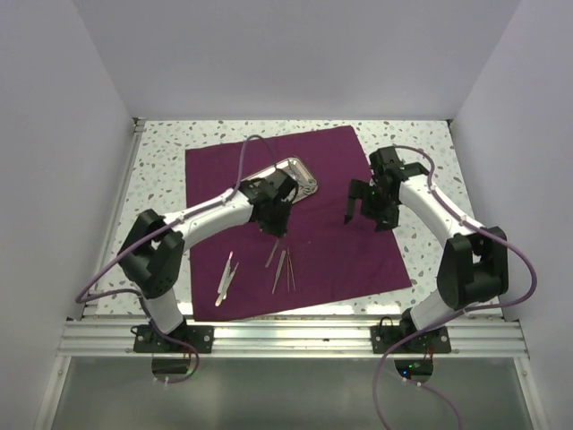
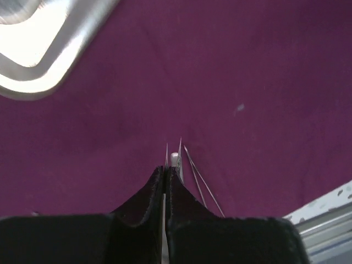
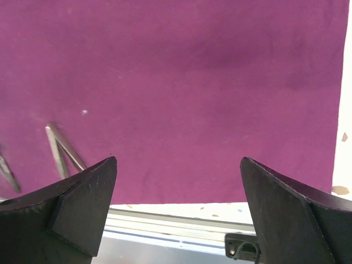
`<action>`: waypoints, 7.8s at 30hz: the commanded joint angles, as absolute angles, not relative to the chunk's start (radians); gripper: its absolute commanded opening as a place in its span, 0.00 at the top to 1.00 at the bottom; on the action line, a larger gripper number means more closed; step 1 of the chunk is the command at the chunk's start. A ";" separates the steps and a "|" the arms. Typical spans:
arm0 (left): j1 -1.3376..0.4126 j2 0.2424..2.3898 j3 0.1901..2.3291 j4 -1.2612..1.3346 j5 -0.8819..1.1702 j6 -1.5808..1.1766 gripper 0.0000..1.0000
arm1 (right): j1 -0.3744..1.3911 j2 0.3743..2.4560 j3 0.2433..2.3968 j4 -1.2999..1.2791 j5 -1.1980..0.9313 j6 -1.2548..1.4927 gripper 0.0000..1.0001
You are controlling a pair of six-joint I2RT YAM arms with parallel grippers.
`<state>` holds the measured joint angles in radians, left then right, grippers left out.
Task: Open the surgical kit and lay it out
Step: Place the medical item in the surgical kit, then pick up the medical item from the container, then place the medical item in the surgical kit, then pick up the medical item from the container.
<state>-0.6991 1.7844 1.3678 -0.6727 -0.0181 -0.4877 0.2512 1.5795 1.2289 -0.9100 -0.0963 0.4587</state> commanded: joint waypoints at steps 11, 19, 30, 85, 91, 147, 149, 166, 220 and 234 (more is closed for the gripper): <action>-0.876 1.585 1.026 -0.574 -0.057 -0.913 0.79 | 0.250 1.536 1.177 -0.864 -0.147 0.451 0.02; -0.888 1.591 1.122 -0.589 -0.069 -0.890 0.75 | 0.261 1.514 1.175 -0.879 -0.166 0.459 0.03; -0.617 1.646 1.245 -0.713 -0.196 -0.752 0.82 | 0.261 1.411 1.124 -0.917 -0.152 0.456 0.03; -0.356 2.066 1.618 -0.710 -0.094 -0.380 0.72 | 0.443 2.376 2.210 -0.966 -0.111 0.451 0.52; -0.354 2.063 1.585 -0.681 -0.075 -0.367 0.74 | 0.448 2.450 2.261 -0.992 -0.065 0.428 0.57; -0.319 2.016 1.623 -0.710 -0.067 -0.348 0.81 | 0.532 1.765 1.527 -0.868 0.060 0.416 1.00; -0.318 2.000 1.614 -0.709 -0.067 -0.356 0.81 | 0.532 1.686 1.342 -0.835 0.071 0.423 1.00; -0.362 1.988 1.684 -0.703 0.017 -0.295 0.66 | 0.529 1.692 1.045 -0.744 0.080 0.482 0.27; -0.584 2.272 1.701 -0.548 0.087 0.072 0.81 | 0.427 1.730 1.213 -0.923 0.124 0.376 0.21; -0.589 2.286 1.729 -0.581 0.054 0.060 1.00 | 0.377 1.717 1.198 -0.902 0.078 0.370 0.21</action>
<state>-0.5850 2.2246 1.7283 -0.5060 0.1085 0.0631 0.3801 1.7290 1.1942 -0.9154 0.1051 0.3874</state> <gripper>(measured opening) 0.034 0.788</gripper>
